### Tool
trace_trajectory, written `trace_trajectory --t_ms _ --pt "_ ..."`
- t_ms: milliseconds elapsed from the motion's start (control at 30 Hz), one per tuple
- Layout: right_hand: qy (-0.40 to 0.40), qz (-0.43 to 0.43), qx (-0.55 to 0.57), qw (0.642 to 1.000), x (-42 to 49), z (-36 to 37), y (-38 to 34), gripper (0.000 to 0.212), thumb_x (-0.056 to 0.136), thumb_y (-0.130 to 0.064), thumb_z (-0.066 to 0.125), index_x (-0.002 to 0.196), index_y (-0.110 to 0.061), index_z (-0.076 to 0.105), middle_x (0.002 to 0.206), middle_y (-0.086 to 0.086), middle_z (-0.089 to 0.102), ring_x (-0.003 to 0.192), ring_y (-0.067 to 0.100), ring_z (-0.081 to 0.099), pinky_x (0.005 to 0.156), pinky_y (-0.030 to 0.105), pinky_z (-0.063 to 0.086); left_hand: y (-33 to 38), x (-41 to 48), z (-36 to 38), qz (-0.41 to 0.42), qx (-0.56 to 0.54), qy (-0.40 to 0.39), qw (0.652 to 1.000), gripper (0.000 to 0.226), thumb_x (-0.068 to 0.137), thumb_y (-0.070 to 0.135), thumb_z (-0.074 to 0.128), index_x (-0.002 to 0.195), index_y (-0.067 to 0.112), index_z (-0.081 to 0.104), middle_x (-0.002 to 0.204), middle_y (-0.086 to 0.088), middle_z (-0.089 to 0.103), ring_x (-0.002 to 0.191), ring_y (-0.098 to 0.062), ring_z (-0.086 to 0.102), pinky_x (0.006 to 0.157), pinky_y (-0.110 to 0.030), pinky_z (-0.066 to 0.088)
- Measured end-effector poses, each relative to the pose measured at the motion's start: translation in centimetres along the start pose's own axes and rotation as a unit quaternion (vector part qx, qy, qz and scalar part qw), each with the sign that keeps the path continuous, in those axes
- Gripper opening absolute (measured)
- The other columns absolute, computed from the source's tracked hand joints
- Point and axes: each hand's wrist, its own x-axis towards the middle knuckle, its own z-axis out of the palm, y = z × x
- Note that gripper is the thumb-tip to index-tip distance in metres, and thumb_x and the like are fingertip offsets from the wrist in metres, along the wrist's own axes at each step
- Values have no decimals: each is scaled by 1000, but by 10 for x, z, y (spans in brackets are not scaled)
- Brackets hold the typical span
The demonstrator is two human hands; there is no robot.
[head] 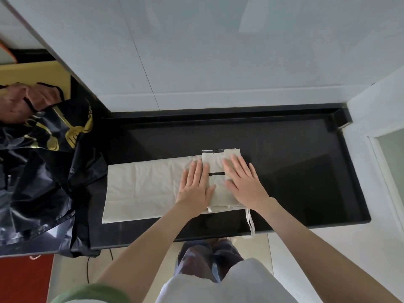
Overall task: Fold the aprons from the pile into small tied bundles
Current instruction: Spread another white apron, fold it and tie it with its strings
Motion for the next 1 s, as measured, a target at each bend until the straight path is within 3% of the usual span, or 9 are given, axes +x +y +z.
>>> trace_trajectory --t_ms 100,167,267,333,433,500,600,833,1000 --pt "3 -2 -18 1000 13 -8 1 59 89 -51 -12 141 -29 -30 154 -2 -29 142 20 -28 116 42 -10 -2 2 -6 8 4 -10 1000 73 92 59 -4 147 15 -22 156 -6 -27 140 -23 -29 117 -42 -15" --pt "-12 -3 -31 999 22 -10 1 58 91 -52 -9 140 -30 -32 157 2 -26 143 25 -27 115 44 -10 -4 3 -9 13 -13 -28 999 77 95 63 10 144 17 -26 151 -4 -34 138 -21 -34 115 -41 -18" --pt "-11 -7 -11 1000 27 -13 -6 61 102 -46 17 144 -28 -24 160 4 -17 146 28 -20 120 48 0 -6 5 -11 15 -7 -49 999 80 94 65 15 139 18 -32 148 -4 -38 137 -21 -36 114 -41 -19" --pt "54 44 103 992 23 -17 -13 70 101 -42 37 153 -24 -7 162 3 -2 149 23 -4 119 42 14 -7 7 -12 14 -11 -66 998 81 95 65 16 139 18 -33 147 -4 -39 135 -20 -37 113 -41 -20" --pt "169 200 251 932 16 -23 -16 61 93 -36 56 144 -15 31 143 5 39 127 23 40 99 36 41 -10 12 -14 19 -22 -76 997 85 95 63 23 145 17 -28 152 -4 -36 136 -18 -37 112 -40 -22" --pt "116 263 338 896 14 -29 -15 44 92 -35 56 127 -12 43 119 8 50 93 18 54 74 31 47 -11 14 -15 15 -23 -78 997 85 95 62 25 147 17 -26 153 -4 -34 138 -18 -35 112 -40 -22" --pt "49 284 388 876 9 -36 -9 27 96 -34 48 109 -10 47 87 4 56 67 12 50 57 27 40 -8 19 -16 -15 -34 -77 996 84 95 62 23 147 18 -26 153 -3 -34 135 -17 -37 114 -42 -20" --pt "8 288 356 889 -12 -31 10 19 97 -24 51 106 -8 50 79 1 54 68 11 51 58 24 39 16 41 -28 -167 -155 -29 973 84 95 58 23 148 14 -24 155 -7 -30 142 -23 -29 113 -48 -17" --pt "59 268 378 884 -12 -24 6 23 98 -26 52 94 -3 49 73 3 50 62 12 46 57 27 35 17 46 -29 -161 -172 -43 971 82 95 59 20 148 15 -24 155 -8 -31 142 -23 -30 111 -48 -19"
